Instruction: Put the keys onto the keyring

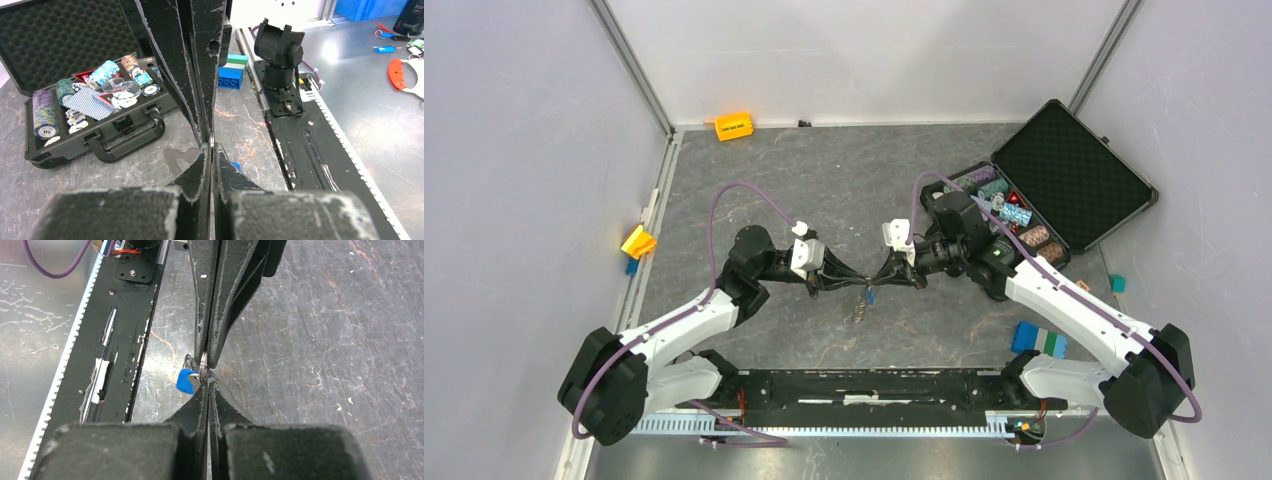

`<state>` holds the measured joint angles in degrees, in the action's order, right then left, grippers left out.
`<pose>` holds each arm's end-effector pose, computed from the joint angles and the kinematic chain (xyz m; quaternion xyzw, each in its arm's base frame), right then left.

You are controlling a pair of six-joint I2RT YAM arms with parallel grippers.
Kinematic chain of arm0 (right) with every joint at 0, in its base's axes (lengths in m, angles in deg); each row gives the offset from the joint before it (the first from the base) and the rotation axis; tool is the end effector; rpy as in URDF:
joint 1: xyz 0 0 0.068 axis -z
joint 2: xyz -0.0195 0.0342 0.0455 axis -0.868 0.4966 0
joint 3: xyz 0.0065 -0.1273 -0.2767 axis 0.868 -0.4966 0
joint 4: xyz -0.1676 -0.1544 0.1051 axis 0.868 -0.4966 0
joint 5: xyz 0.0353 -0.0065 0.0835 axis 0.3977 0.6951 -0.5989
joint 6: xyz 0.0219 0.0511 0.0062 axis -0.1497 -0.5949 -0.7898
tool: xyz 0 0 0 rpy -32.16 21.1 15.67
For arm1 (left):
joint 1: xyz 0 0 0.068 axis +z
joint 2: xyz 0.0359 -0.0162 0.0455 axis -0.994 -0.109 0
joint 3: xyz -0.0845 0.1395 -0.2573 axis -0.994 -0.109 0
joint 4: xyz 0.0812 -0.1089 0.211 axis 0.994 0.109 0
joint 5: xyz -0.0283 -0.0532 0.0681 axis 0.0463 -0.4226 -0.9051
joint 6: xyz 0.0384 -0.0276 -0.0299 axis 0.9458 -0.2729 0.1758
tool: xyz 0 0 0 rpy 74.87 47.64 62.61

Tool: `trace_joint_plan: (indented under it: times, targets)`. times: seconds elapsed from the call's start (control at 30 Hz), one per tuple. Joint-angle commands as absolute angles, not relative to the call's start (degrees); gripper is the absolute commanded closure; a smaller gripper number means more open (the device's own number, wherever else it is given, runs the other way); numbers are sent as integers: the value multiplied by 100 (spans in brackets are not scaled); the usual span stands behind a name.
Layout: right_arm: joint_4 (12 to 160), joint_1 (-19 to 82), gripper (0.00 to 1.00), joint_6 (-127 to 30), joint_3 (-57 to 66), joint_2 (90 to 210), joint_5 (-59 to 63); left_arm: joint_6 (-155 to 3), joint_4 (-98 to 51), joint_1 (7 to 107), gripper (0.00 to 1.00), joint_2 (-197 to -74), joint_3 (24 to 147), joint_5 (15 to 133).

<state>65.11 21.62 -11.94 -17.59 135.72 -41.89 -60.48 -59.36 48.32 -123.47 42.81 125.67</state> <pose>0.1572 0.1641 0.3339 -0.6142 0.5492 0.4161 0.3848 0.1495 -0.1473 0.3037 0.5438 0.4330 -0.5003 0.5163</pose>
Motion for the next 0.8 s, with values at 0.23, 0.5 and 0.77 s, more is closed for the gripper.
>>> trace_joint_plan:
  times: [0.23, 0.5, 0.77]
  targets:
    - [6863, 2138, 100, -1059, -1745, 13299, -3917, -6218, -6320, 4830, 98, -12383, 4289, 12604]
    - [6670, 2138, 96, -845, -1809, 13218, -3952, -6214, -6332, 4832, 98, -12396, 4300, 12602]
    - [6528, 2138, 74, -708, -1930, 13008, -3899, -6214, -6326, 4826, 98, -12364, 4300, 12569]
